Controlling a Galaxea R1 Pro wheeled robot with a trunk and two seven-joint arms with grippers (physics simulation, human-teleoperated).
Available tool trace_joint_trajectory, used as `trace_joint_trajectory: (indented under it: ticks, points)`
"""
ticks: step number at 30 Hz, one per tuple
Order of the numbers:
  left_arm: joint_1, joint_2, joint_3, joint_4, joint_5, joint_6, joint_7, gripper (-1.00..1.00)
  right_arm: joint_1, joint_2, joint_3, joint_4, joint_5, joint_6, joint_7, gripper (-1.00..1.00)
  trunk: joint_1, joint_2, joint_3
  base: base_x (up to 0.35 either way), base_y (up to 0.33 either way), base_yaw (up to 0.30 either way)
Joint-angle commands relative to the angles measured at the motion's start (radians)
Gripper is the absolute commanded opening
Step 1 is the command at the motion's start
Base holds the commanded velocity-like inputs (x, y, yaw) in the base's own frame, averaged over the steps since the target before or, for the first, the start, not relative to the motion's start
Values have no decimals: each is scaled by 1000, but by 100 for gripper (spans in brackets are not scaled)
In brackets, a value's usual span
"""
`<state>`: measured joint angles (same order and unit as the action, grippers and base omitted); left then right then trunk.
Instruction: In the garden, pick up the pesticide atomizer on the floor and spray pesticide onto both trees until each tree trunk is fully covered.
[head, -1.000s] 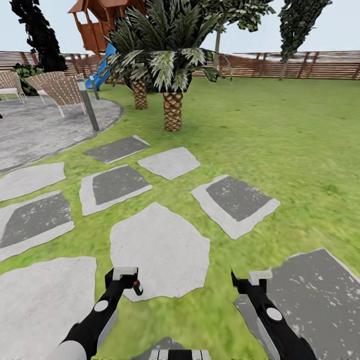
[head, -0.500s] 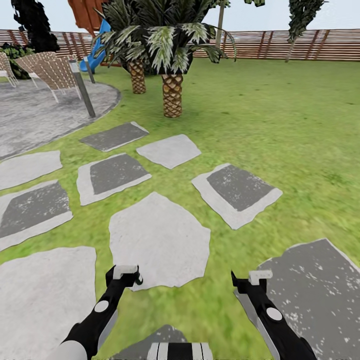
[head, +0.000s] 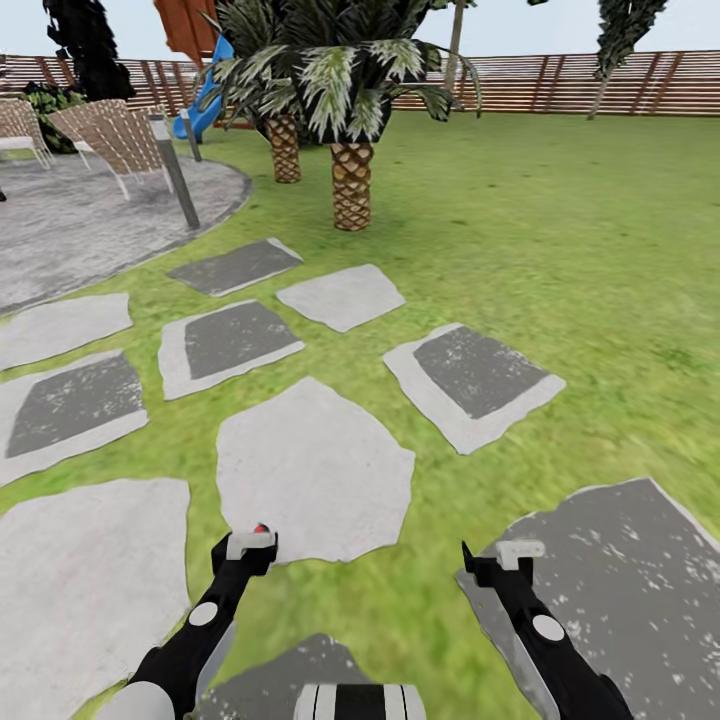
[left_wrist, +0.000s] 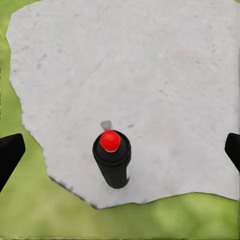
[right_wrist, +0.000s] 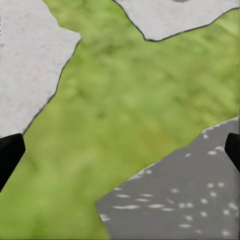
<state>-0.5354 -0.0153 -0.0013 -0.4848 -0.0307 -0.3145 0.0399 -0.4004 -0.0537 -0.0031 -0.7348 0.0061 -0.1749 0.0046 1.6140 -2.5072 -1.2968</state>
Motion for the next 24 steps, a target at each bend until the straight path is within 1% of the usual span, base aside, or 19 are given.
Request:
trace_joint_trajectory:
  ticks: [1, 6, 10, 18, 24]
  points:
    - [0, 0, 0, 0, 0, 0, 0, 100, 0, 0, 0, 0, 0, 0, 0, 100, 0, 0, 0, -19, -268, 248]
    - [0, -1, 0, 0, 0, 0, 1, 100, 0, 0, 0, 0, 0, 0, 0, 100, 0, 0, 0, 10, -272, 267]
    - [0, 0, 2, -1, 0, 0, 1, 100, 0, 0, 0, 0, 0, 0, 0, 100, 0, 0, 0, 138, -255, 276]
    - [0, 0, 3, -3, 9, 0, 2, 100, 0, 0, 0, 0, 0, 0, 0, 100, 0, 0, 0, 264, -156, 277]
    - [0, -1, 3, -4, 6, 0, 2, 100, 0, 0, 0, 0, 0, 0, 0, 100, 0, 0, 0, 250, -167, 277]
